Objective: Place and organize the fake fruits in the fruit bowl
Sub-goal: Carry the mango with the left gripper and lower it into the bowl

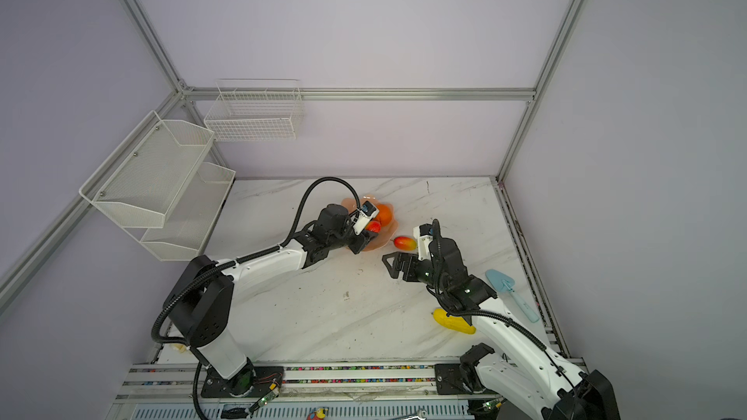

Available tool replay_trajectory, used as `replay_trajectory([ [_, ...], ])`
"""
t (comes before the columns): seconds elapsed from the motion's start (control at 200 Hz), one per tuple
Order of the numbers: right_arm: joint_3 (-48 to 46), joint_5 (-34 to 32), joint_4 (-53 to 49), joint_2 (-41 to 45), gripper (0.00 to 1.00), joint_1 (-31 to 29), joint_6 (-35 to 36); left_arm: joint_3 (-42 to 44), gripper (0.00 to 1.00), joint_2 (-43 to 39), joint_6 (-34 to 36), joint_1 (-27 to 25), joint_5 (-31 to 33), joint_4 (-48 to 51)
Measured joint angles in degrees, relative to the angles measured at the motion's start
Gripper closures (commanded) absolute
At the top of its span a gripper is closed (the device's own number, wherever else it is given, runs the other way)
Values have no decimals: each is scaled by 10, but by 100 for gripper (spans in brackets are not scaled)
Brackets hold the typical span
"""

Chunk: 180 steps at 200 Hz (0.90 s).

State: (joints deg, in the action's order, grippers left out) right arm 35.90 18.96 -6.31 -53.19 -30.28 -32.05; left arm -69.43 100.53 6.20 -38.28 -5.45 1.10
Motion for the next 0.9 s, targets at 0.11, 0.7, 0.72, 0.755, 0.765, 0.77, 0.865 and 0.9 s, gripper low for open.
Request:
replay_trajectory([
  [0.11,0,-2,2,2,3,0,2,-35,79,39,-23,0,0,5],
  [0.7,0,-13,5,20,3,0,0,-117,64,155,-56,-17,24,14],
  [0.72,0,-13,5,20,3,0,0,-117,63,156,-56,-17,25,14],
  [0.755,0,-13,5,20,3,0,0,-117,61,156,-56,-17,27,14],
  [0.765,0,-13,5,20,3,0,0,-117,61,156,-56,-17,28,14],
  [0.77,0,-13,5,20,3,0,0,-117,60,156,-56,-17,28,14],
  [0.865,0,-14,5,19,3,0,0,-117,55,156,-56,-17,32,14],
  [0.9,0,-14,5,19,3,0,0,-117,53,156,-55,-17,33,14],
])
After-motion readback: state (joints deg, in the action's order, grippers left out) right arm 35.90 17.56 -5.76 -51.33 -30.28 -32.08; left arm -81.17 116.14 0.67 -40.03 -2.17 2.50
